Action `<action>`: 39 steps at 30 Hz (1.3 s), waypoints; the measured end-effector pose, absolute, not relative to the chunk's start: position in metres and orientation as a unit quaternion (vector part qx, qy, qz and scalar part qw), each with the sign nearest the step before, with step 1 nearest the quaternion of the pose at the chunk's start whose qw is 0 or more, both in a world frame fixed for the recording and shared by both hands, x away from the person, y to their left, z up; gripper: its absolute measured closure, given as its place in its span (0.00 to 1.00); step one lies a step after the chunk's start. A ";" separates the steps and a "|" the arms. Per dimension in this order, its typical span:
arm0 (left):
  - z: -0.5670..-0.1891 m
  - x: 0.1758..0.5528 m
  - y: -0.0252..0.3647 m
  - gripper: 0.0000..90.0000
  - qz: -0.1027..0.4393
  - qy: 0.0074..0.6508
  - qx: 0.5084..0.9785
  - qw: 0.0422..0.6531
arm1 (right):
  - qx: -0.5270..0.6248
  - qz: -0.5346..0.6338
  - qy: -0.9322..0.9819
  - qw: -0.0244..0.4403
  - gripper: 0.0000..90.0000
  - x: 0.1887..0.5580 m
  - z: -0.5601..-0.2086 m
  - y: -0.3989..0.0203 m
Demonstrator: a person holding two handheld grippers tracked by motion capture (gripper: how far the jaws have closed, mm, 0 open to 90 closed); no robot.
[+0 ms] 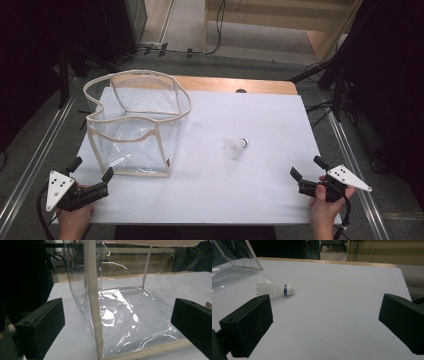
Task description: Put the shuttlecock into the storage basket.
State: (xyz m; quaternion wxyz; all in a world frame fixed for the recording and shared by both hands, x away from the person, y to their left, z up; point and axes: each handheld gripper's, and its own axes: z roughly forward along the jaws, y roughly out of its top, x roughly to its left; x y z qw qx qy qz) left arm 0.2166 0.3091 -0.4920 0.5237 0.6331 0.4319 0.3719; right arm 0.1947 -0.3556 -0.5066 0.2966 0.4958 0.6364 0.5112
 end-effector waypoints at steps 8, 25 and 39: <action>-0.492 0.216 0.308 0.00 0.373 0.434 0.635 0.519 | 0.485 0.514 0.646 0.288 0.00 0.196 -0.502 -0.350; -0.492 0.215 0.307 0.00 0.378 0.433 0.637 0.514 | 0.468 0.502 0.681 0.256 0.46 0.206 -0.485 -0.311; -0.492 0.214 0.309 0.00 0.371 0.433 0.638 0.518 | 0.442 0.458 0.730 0.249 0.98 0.224 -0.472 -0.255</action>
